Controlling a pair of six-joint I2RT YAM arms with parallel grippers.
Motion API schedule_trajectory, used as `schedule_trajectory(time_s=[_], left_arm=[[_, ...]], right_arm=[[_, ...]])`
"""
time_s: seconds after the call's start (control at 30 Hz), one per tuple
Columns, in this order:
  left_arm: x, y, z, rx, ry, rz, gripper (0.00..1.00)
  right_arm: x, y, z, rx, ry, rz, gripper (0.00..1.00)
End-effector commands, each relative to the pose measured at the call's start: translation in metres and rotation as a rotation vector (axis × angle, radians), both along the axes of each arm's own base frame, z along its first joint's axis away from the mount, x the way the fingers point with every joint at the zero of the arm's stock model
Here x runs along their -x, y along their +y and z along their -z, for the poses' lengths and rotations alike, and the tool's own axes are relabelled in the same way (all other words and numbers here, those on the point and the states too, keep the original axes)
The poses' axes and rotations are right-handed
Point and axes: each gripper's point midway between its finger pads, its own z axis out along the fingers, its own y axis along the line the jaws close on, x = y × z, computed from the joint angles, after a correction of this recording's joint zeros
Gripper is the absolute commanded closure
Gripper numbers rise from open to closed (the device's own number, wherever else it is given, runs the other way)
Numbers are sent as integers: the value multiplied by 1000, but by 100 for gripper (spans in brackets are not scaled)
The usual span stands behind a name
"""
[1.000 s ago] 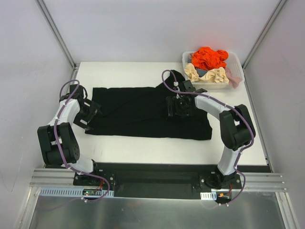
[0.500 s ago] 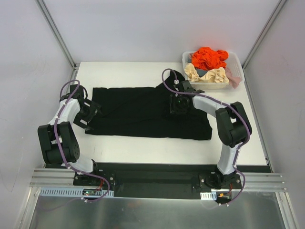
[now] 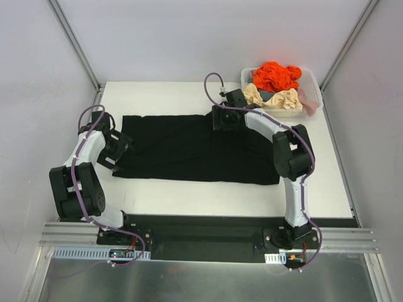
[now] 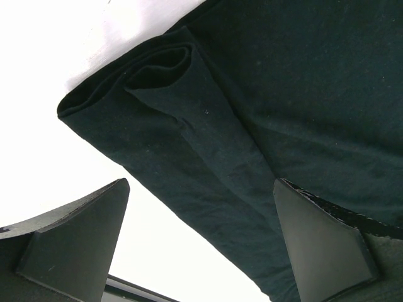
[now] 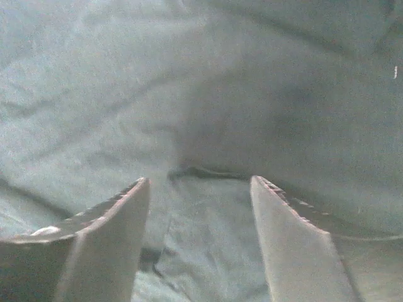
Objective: Fold and stack the t-shirts
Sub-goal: Fold the tshirt
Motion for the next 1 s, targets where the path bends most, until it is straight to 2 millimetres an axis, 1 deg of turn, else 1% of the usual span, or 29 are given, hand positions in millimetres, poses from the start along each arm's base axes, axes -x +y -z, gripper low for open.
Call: schedule_trajectory(time_s=[0.0,0.03,0.07,0.1,0.13,0.17,0.2,0.23,0.27,0.3,0.33,0.37,0.4,0.43,0.47,0.5,0.53,0.57,0.6,0.63,0.7,0.73,0.77,0.8,0.83,0.87,0.9,0.93,0.97], left_arm=[[-4,5,-15,-39,-44,4,1],[-3,5,-15,-39,-46,6,1],[-3,4,-15,-37,-46,7,1],[-3,2,-17,-29,-54,9,1],[-3,2,-18,-26,-55,11,1],[-3,1,-18,-20,-56,14,1],[-4,-1,-19,-13,-62,20,1],[-4,-4,-20,-2,-68,27,1],[-4,-6,-19,7,-67,34,1],[-4,-8,-20,10,-73,42,1],[-4,-10,-20,19,-72,47,1],[-3,-12,-19,20,-72,52,1],[-1,-13,-20,20,-74,55,1],[3,-11,-17,9,-64,53,1],[6,-10,-15,-2,-60,49,1],[10,-6,-17,-23,-67,37,1],[21,-4,-10,-33,-38,15,1],[28,3,-6,-63,-24,-8,1],[35,15,-9,-70,-37,-62,1],[49,18,1,-59,-10,-95,1],[64,31,3,-62,-21,-166,1],[77,40,13,-60,6,-226,1],[81,41,16,-54,10,-250,1],[78,41,18,-39,-11,-259,1],[81,44,25,-36,-6,-275,1],[79,41,27,-13,-11,-271,1],[74,42,32,4,-12,-271,5],[71,40,33,23,-13,-264,8],[68,40,34,30,-14,-262,9]], right_arm=[[-20,8,-34,26,-105,-75,25],[-22,1,-48,49,-140,-61,22],[-19,-4,-54,67,-149,-58,18],[-16,-9,-60,82,-162,-54,10],[-8,-19,-69,104,-180,-48,6],[-1,-24,-73,111,-183,-47,1],[8,-28,-74,117,-178,-47,3],[22,-38,-77,120,-174,-33,3],[32,-43,-74,126,-162,-28,3],[41,-50,-86,121,-179,-10,3],[50,-54,-83,115,-162,15,3],[70,-66,-59,144,-103,25,3],[78,-73,-67,138,-118,46,3],[89,-80,-60,155,-100,56,3],[106,-88,-43,161,-42,88,3],[112,-99,-47,184,-60,122,3],[120,-108,-45,205,-49,141,3],[129,-118,-40,230,-19,171,3],[140,-132,-37,255,-10,203,3],[147,-141,-36,264,8,231,3],[164,-166,-31,257,41,346,3],[170,-175,-27,256,51,396,3],[173,-189,-27,252,56,455,3],[175,-197,-34,227,30,510,3],[185,-205,-27,228,47,539,3],[187,-214,-27,216,48,577,3],[190,-216,-32,184,33,592,3],[196,-220,-27,179,49,608,3],[200,-225,-25,173,65,633,3]])
